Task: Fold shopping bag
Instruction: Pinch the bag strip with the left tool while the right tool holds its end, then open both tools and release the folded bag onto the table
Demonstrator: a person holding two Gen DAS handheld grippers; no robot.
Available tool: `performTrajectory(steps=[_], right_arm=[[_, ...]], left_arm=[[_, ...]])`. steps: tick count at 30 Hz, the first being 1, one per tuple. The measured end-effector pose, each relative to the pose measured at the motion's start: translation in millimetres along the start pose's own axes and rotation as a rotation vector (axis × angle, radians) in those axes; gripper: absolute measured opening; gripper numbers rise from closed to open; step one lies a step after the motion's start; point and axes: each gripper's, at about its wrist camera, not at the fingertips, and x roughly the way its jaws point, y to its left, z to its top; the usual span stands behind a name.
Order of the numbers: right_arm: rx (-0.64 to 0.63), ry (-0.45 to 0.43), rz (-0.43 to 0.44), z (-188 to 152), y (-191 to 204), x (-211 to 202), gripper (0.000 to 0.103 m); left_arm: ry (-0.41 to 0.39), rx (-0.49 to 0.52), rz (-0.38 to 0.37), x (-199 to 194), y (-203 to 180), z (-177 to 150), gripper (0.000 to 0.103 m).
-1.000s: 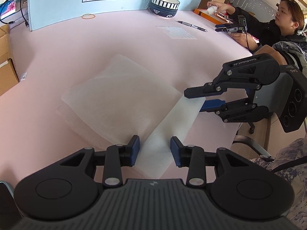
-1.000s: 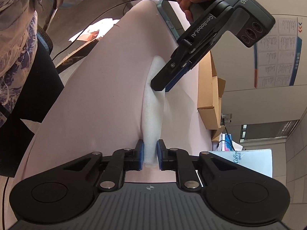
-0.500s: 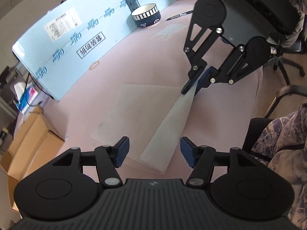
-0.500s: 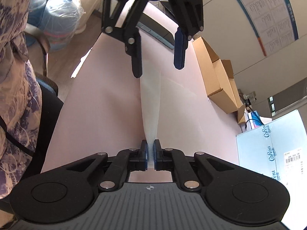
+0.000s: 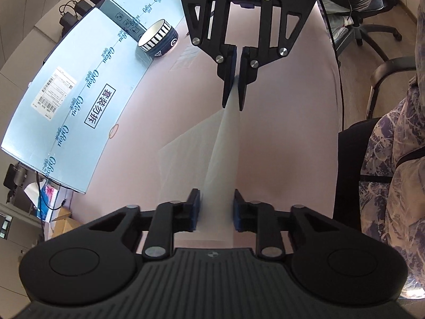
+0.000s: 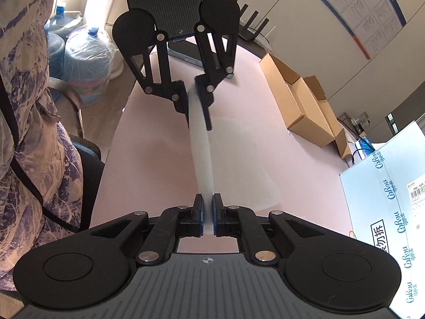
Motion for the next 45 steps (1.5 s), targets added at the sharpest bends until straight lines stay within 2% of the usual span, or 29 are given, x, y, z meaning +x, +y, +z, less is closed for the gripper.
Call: performTrajectory(steps=[5,7,12,15,19,23,26,28,30,31,32,33,34,36,38,41,42,45], right_arm=[[0.1,-0.053,0.073,-3.3,-16.5,3.3,0.006],[0.172,-0.078,0.116,-4.1,-25.9,7.1,0.007],[0.429,-0.168,0.247,-12.2,-55.1,22.6,0.009],[0.522,-0.203,0.273,-13.5,-67.9,32.2,0.017],[0.578,-0.197,0.292,-12.9,-80.2,48.5,0.02],[0.622,-0.162,0.308,-14.8,-86.5,64.1,0.021],[0.627,-0.142,0.291,-17.2,-83.5,65.9,0.025],[0.625,-0.12,0.259,-18.7,-79.5,67.0,0.029],[0.624,-0.129,0.25,-19.9,-75.6,65.6,0.032],[0.62,-0.131,0.248,-21.1,-74.1,65.5,0.033],[0.603,-0.132,0.239,-20.7,-71.7,65.3,0.034],[0.589,-0.132,0.228,-20.0,-69.4,65.5,0.034],[0.587,-0.132,0.218,-19.7,-67.8,65.9,0.036],[0.593,-0.135,0.194,-20.0,-64.3,65.7,0.037],[0.602,-0.139,0.153,-20.7,-59.1,65.4,0.041],[0.615,-0.143,0.079,-21.8,-50.7,64.4,0.052],[0.622,-0.143,0.06,-22.4,-49.2,64.3,0.053],[0.636,-0.146,0.009,-24.8,-45.0,63.9,0.059]], left_arm=[[0.007,-0.136,-0.122,-9.9,4.1,-4.6,0.004],[0.024,-0.231,-0.194,-10.6,12.6,-12.2,0.004],[0.057,-0.416,-0.306,-5.9,33.9,-37.7,0.005],[0.069,-0.535,-0.348,-2.6,46.2,-56.4,0.007],[0.054,-0.646,-0.393,0.1,56.3,-73.9,0.007],[0.055,-0.683,-0.427,2.0,63.4,-83.1,0.009],[0.056,-0.743,-0.465,4.8,70.8,-92.1,0.012],[0.051,-0.773,-0.484,4.8,74.3,-97.2,0.017],[0.046,-0.792,-0.483,2.7,75.4,-101.2,0.021],[0.044,-0.795,-0.472,0.2,74.9,-102.3,0.027],[0.045,-0.796,-0.451,-2.2,74.5,-102.0,0.031],[0.05,-0.795,-0.407,-7.2,73.1,-102.3,0.042],[0.056,-0.79,-0.364,-12.6,72.2,-102.4,0.048],[0.044,-0.797,-0.271,-26.5,71.4,-102.0,0.048],[-0.011,-0.826,-0.202,-44.8,74.3,-102.8,0.048],[-0.164,-0.876,-0.145,-75.8,70.9,-93.1,0.047],[-0.205,-0.886,-0.145,-81.6,68.1,-88.8,0.047],[-0.27,-0.889,-0.146,-80.4,60.4,-76.0,0.047]])
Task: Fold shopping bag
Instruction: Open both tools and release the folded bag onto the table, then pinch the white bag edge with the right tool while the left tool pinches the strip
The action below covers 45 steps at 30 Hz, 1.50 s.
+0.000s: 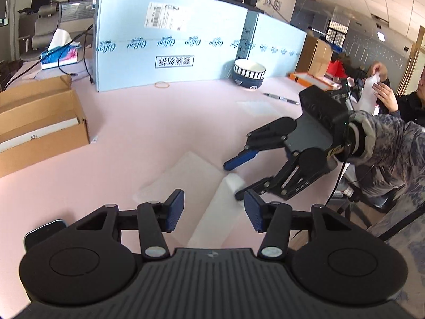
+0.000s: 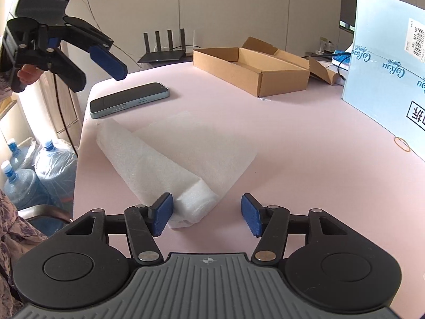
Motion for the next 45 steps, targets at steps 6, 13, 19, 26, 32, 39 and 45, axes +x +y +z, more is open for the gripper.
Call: performTrajectory(steps=[6,13,19,26,32,39,45], right_arm=[[-0.042,-0.012,-0.065,-0.3,5.9,-0.5,0.065],[-0.172,-0.04,-0.154,-2.0,25.9,0.7,0.065],[-0.284,-0.068,-0.217,-5.5,41.3,-1.1,0.064],[-0.594,-0.108,-0.307,-23.9,77.2,-19.2,0.063],[-0.937,-0.037,-0.361,-38.5,100.4,-18.6,0.062],[-0.999,0.1,-0.293,-17.8,96.2,-3.6,0.062],[-1.085,0.15,-0.275,-10.9,97.7,7.2,0.062]], left_arm=[[0.033,-0.038,-0.069,50.3,-6.5,-16.8,0.046],[0.106,-0.015,0.009,70.3,4.7,-25.1,0.039],[0.157,-0.048,-0.024,77.7,23.2,-22.2,0.035],[0.199,-0.133,-0.118,80.0,47.1,-17.3,0.037],[0.236,-0.142,-0.163,84.3,55.3,-12.6,0.037],[0.267,-0.097,-0.169,89.0,52.4,-6.2,0.037],[0.289,-0.063,-0.19,90.6,53.2,-3.3,0.037]])
